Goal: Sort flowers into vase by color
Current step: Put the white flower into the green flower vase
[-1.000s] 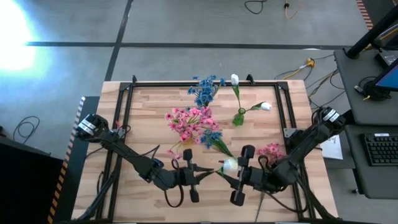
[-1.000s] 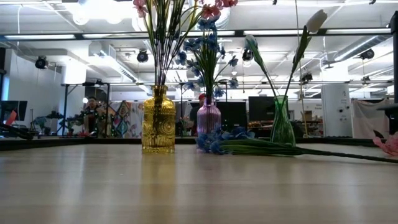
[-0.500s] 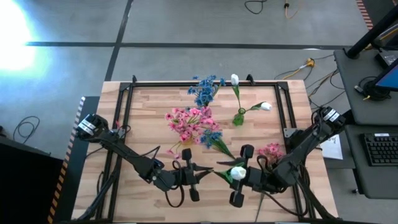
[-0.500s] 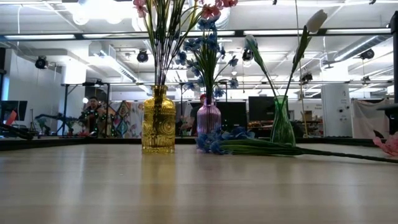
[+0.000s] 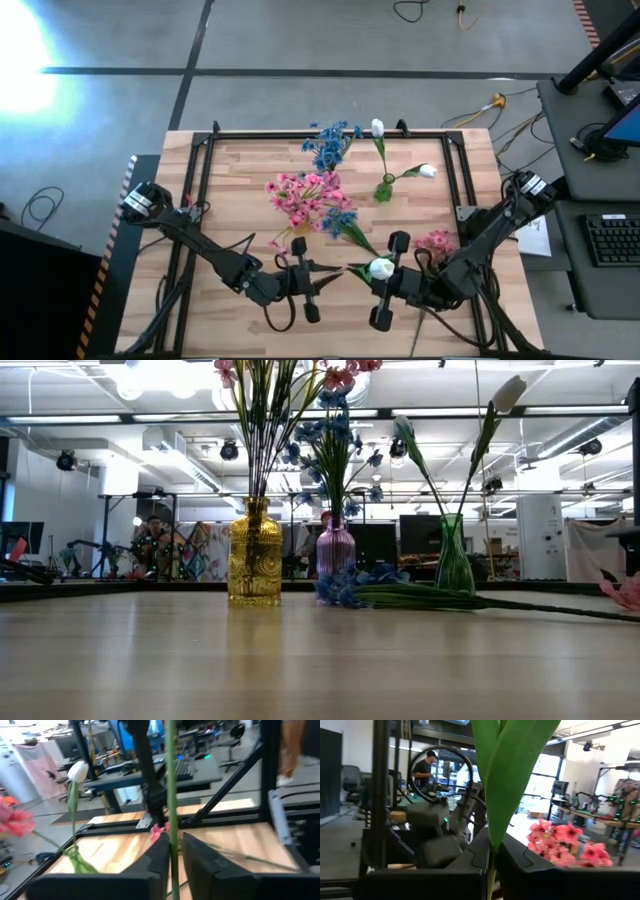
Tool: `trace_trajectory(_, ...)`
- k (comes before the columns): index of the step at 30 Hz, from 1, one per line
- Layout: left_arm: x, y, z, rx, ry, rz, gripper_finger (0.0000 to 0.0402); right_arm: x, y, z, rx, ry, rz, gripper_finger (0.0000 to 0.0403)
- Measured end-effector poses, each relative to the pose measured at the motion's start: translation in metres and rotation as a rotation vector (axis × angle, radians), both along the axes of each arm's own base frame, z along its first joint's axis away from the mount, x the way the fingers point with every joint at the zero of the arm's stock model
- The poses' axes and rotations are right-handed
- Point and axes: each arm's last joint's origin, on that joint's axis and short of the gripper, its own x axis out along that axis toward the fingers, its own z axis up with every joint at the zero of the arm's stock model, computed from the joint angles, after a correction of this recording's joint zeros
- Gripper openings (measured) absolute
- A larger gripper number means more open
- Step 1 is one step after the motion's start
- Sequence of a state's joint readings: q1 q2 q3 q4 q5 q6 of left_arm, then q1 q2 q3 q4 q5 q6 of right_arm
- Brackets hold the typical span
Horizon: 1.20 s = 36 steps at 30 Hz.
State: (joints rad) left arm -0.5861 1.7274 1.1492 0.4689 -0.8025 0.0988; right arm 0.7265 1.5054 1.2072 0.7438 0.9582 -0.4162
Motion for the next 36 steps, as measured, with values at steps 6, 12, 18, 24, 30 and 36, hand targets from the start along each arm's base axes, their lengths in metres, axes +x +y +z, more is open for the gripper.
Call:
trace_trajectory(6,-0.012,-0.006,0.012,-0.012,-0.011,-0.040,0.0119,-0.011,-0.012,0.011,0.003,0.061,-0.081,0.0013)
trace_trajectory(12,-0.024,-0.007,0.021,0.001,0.005,-0.002,0.0197,-0.029,-0.036,0.021,0.014,0.166,-0.246,0.0013)
trace_trajectory(18,-0.039,-0.009,0.026,0.025,0.071,-0.026,0.0228,-0.046,-0.075,0.021,0.050,0.234,-0.387,0.0013)
trace_trajectory(24,-0.055,-0.003,0.035,-0.016,0.119,-0.026,0.0224,-0.055,-0.119,0.006,0.108,0.244,-0.499,0.0012)
trace_trajectory(30,-0.069,0.008,0.043,-0.013,0.174,-0.013,0.0217,-0.059,-0.148,0.003,0.175,0.203,-0.565,0.0012)
trace_trajectory(36,-0.084,0.020,0.054,-0.004,0.185,0.060,0.0215,-0.057,-0.163,-0.011,0.235,0.178,-0.626,0.0012)
